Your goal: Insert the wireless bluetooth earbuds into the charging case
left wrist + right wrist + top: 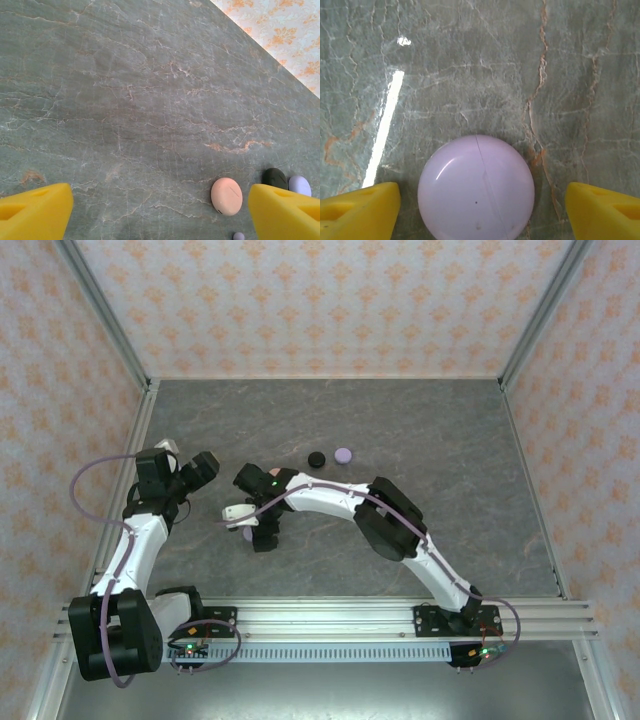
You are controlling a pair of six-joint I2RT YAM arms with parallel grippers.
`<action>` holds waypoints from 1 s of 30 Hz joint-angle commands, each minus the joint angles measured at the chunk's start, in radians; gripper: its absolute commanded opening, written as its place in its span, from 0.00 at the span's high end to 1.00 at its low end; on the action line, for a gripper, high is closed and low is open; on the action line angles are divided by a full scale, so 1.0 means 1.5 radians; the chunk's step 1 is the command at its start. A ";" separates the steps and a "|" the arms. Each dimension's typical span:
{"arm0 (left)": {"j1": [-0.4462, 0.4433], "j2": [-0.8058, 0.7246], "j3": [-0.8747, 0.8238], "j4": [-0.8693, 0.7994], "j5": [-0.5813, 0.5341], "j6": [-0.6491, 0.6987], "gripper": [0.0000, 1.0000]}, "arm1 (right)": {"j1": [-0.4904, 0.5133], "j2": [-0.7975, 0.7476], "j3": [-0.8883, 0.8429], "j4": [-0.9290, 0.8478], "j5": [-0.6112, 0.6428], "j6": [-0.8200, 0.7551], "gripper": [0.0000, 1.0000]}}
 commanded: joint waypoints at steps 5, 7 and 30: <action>0.007 0.001 -0.010 -0.009 -0.001 0.016 0.10 | -0.002 0.027 0.025 -0.035 -0.022 0.014 0.31; 0.008 0.000 -0.010 -0.011 0.000 0.016 0.10 | -0.002 0.026 0.022 -0.035 -0.015 0.024 0.38; -0.130 -0.144 0.064 -0.040 0.389 -0.036 0.15 | -0.086 -0.615 -0.561 0.436 0.160 0.211 0.50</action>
